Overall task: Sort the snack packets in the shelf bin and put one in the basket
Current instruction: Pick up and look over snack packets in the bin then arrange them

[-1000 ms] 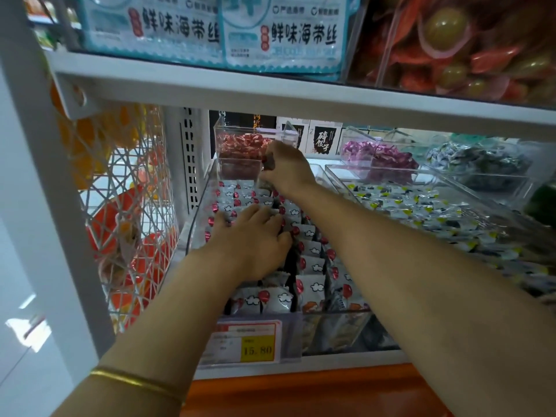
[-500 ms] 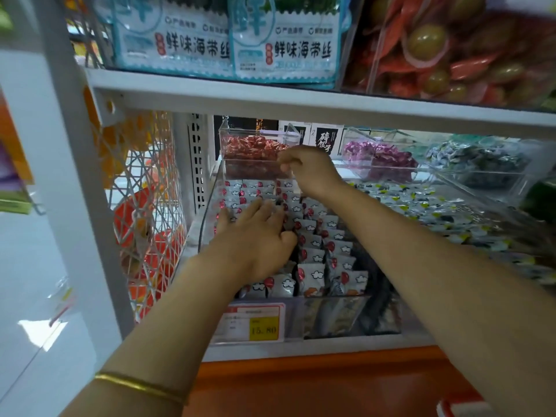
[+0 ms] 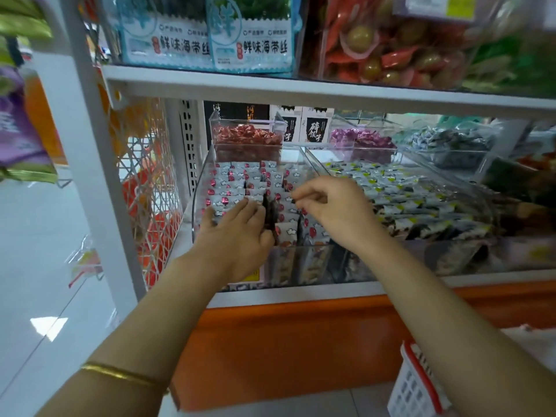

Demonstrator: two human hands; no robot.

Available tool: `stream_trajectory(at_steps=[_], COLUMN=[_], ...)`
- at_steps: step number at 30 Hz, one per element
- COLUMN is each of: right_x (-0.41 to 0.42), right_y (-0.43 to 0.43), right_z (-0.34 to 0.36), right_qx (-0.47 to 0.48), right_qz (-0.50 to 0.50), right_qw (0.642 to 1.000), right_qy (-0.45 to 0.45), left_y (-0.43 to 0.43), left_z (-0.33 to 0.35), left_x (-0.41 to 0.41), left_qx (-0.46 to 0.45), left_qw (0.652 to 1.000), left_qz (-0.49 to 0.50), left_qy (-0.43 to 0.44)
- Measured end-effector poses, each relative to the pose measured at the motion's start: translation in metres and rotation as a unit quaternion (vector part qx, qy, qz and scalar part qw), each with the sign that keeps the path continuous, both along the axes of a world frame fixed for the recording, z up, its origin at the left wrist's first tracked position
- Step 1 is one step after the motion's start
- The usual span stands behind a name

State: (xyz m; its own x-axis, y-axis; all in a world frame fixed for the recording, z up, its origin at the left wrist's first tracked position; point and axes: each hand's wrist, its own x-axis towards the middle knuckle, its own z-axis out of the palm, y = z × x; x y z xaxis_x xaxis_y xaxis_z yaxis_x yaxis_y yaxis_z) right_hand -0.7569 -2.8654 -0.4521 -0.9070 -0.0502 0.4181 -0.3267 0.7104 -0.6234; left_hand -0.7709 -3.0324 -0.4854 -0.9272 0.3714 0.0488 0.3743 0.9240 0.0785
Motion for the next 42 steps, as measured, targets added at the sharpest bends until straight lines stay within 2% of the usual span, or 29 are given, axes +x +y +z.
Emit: stream_trajectory(at_steps=[7, 12, 18, 22, 26, 31, 36, 42], right_x=[0.004, 0.001, -0.002, -0.006, -0.007, -0.006, -0.005, -0.004], right_y=[0.001, 0.004, 0.003, 0.006, 0.007, 0.002, -0.005, -0.005], right_z=[-0.010, -0.012, -0.010, -0.010, -0.013, -0.010, -0.010, -0.012], right_qx=[0.077, 0.192, 0.259, 0.245, 0.241, 0.217, 0.257, 0.289], right_qz=[-0.010, -0.007, -0.014, -0.021, -0.027, -0.021, 0.001, 0.004], right_qw=[0.997, 0.981, 0.965, 0.969, 0.969, 0.974, 0.965, 0.956], right_qy=[0.007, 0.021, 0.025, 0.038, 0.052, 0.064, 0.053, 0.038], left_y=[0.004, 0.004, 0.010, 0.017, 0.020, 0.015, 0.014, 0.013], left_z=[0.003, 0.012, 0.018, 0.016, 0.012, 0.010, 0.012, 0.017], left_x=[-0.005, -0.032, -0.080, -0.102, -0.111, -0.110, -0.108, -0.096], left_qx=[0.044, 0.084, 0.035, -0.009, -0.039, -0.059, -0.085, -0.016], left_qw=[0.999, 0.995, 0.999, 0.999, 0.999, 0.998, 0.996, 1.000], left_qz=[0.009, 0.027, 0.001, -0.026, -0.013, -0.002, 0.019, 0.026], left_qy=[0.013, 0.046, 0.034, 0.019, -0.011, -0.002, -0.008, -0.004])
